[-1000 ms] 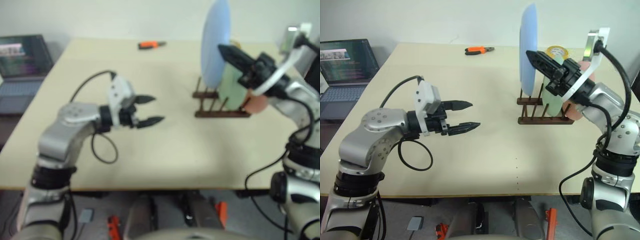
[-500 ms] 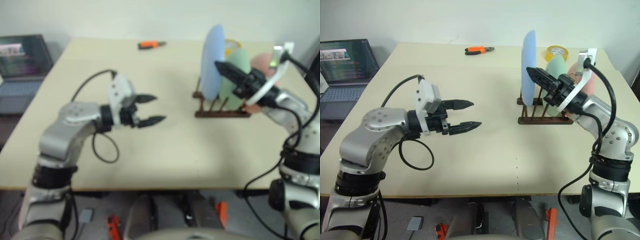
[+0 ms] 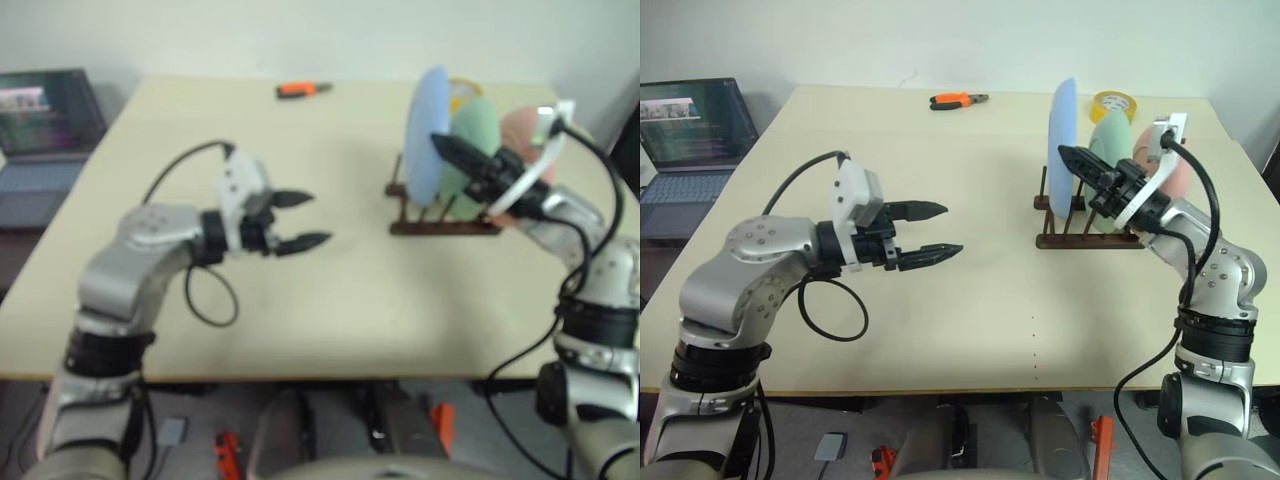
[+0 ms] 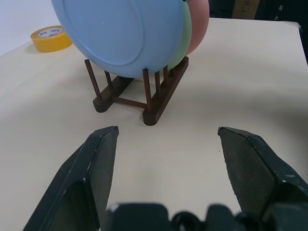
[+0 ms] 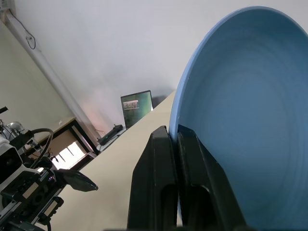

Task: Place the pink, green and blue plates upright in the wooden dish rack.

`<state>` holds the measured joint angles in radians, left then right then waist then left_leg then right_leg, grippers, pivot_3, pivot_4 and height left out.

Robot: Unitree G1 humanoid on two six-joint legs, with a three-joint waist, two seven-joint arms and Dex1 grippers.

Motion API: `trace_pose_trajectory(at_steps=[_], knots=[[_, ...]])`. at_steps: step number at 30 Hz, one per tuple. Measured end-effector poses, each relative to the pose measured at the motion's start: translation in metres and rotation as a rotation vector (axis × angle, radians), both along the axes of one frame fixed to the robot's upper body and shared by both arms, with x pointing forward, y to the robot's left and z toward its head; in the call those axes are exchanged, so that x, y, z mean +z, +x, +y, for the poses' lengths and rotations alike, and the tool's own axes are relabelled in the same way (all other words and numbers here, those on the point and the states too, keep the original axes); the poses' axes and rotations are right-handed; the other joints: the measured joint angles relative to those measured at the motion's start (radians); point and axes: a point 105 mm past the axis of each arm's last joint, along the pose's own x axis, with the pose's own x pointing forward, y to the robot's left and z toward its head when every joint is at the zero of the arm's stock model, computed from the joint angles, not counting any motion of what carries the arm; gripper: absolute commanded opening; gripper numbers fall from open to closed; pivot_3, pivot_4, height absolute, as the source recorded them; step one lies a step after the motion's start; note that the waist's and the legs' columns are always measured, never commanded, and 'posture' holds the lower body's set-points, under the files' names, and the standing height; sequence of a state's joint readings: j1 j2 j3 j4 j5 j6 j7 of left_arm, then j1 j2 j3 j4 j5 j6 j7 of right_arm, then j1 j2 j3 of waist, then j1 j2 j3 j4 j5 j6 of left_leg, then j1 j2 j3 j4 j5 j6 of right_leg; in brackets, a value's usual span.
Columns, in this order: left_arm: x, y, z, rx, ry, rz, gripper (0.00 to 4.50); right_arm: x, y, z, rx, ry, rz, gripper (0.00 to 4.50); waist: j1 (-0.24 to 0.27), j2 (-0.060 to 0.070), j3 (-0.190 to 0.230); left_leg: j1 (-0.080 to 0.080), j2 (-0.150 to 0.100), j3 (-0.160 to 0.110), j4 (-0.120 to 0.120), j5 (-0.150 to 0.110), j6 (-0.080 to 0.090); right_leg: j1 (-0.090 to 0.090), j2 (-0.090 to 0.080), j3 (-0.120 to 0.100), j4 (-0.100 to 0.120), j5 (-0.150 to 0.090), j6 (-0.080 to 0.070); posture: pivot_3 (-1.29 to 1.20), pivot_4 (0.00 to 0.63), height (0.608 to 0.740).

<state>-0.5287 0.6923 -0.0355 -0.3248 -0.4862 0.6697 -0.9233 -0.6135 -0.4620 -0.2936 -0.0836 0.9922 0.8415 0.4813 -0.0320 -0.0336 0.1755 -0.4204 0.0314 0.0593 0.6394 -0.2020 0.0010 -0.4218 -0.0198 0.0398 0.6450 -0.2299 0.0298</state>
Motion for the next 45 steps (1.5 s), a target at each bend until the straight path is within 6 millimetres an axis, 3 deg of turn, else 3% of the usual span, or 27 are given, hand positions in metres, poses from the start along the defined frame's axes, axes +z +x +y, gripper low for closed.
trace_pose_trajectory(at_steps=[10, 13, 23, 36, 42, 45], knots=[[0.0, 0.0, 0.0, 0.001, 0.002, 0.001, 3.65, -0.019, 0.012, -0.011, -0.075, -0.035, 0.071, 0.03, 0.0, 0.0, 0.0, 0.0, 0.0, 0.0, 0.0, 0.0, 0.0, 0.0, 0.0, 0.0, 0.0, 0.0, 0.0, 0.0, 0.15, 0.74], [0.0, 0.0, 0.0, 0.001, 0.003, 0.002, 3.65, -0.02, 0.015, -0.013, -0.094, -0.036, 0.083, 0.67, 0.0, 0.0, 0.0, 0.0, 0.0, 0.0, 0.0, 0.0, 0.0, 0.0, 0.0, 0.0, 0.0, 0.0, 0.0, 0.0, 0.15, 0.74], [0.0, 0.0, 0.001, 0.001, 0.005, 0.002, 3.65, -0.016, 0.013, -0.013, -0.084, -0.049, 0.06, 3.93, 0.0, 0.0, 0.0, 0.0, 0.0, 0.0, -0.001, 0.0, 0.0, 0.0, 0.0, 0.0, -0.001, 0.0, 0.0, 0.0, 0.15, 0.74], [0.0, 0.0, -0.003, -0.014, 0.015, -0.001, 3.65, -0.008, 0.009, -0.019, -0.104, -0.137, 0.002, 3.93, 0.0, 0.0, 0.0, 0.0, 0.0, 0.0, -0.002, 0.0, 0.0, 0.0, 0.0, 0.0, -0.001, 0.0, 0.0, 0.0, 0.15, 0.74], [0.0, 0.0, -0.004, -0.016, 0.015, -0.002, 3.65, 0.009, -0.006, -0.026, -0.082, -0.231, -0.075, 3.93, 0.001, 0.0, 0.0, 0.0, 0.0, 0.0, -0.003, 0.0, 0.0, 0.0, 0.0, 0.0, -0.002, -0.001, 0.0, 0.0, 0.15, 0.74], [0.0, -0.001, -0.004, -0.022, 0.017, -0.002, 3.65, 0.016, -0.023, -0.042, -0.075, -0.306, -0.084, 3.93, 0.004, -0.001, 0.0, 0.0, -0.001, 0.0, -0.004, 0.0, 0.0, 0.0, -0.001, 0.0, -0.002, -0.001, -0.001, 0.0, 0.15, 0.74]])
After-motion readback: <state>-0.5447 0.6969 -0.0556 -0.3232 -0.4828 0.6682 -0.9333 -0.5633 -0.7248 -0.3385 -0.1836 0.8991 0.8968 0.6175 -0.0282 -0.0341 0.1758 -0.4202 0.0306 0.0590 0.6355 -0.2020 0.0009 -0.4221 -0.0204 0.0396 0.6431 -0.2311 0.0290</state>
